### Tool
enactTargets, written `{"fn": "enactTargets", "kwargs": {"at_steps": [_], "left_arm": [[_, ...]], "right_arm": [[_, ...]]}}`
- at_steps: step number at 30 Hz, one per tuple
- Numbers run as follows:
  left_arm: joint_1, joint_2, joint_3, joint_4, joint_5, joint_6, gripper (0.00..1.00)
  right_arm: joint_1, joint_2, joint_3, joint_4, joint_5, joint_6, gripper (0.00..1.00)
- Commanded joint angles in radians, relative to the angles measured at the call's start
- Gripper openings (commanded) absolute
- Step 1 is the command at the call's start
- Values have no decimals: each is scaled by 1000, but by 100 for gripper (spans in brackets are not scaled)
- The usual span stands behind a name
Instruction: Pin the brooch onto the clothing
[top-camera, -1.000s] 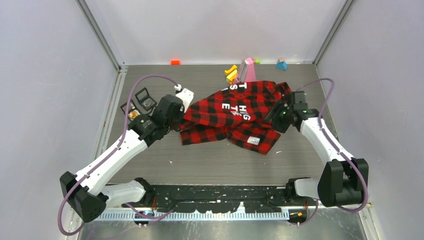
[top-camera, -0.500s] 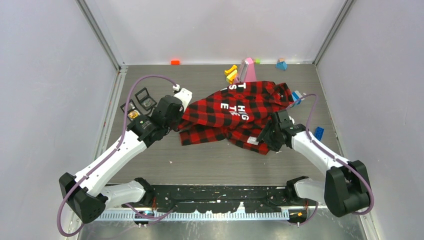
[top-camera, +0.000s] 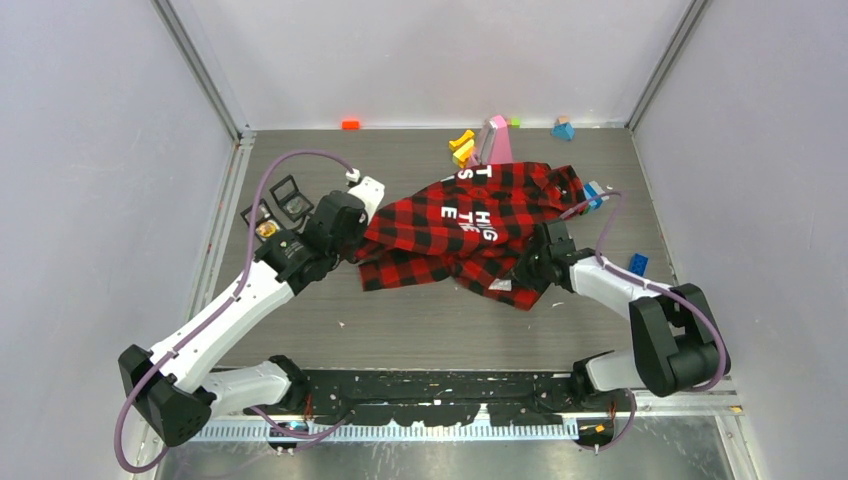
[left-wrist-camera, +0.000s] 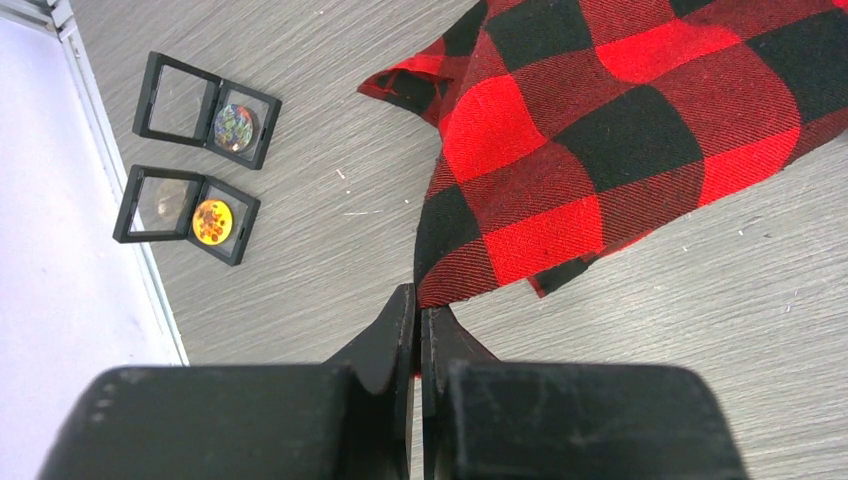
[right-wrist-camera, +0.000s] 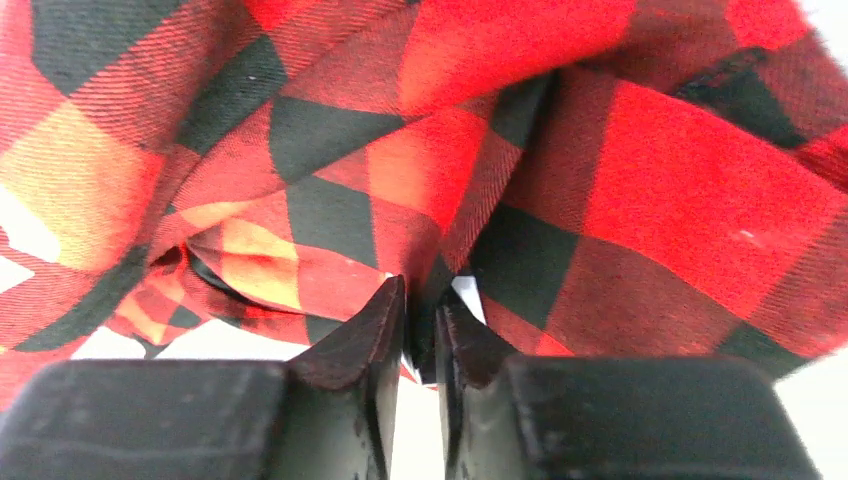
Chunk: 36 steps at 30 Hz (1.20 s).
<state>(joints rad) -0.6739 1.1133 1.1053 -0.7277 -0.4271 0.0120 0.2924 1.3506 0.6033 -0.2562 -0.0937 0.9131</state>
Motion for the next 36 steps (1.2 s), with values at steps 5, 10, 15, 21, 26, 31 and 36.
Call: {"fn": "enactTargets", "kwargs": {"at_steps": [5, 10, 15, 21, 26, 31, 36], "left_arm": [[23, 13, 6, 41, -27, 4, 0], [147, 27, 127, 42, 123, -80, 0], [160, 71, 441, -26, 143, -77, 0], [160, 147, 941, -190, 254, -29, 0], [160, 200, 1291, -357, 372, -17, 0], [160, 117, 1329, -307, 454, -55, 0], [160, 49, 1297, -249, 511, -94, 0]], "right_arm": [[-27, -9, 94, 117, -75, 30, 1], [-141, -89, 357, -9, -64, -20, 1], [-256, -116, 742, -89, -150, -89, 1], [-275, -98, 1278, -217, -214, -196, 1], [-275, -152, 1523, -180, -246, -236, 1], [-275, -255, 1590, -137, -258, -252, 1], [-276, -327, 1596, -134, -260, -265, 1]]}}
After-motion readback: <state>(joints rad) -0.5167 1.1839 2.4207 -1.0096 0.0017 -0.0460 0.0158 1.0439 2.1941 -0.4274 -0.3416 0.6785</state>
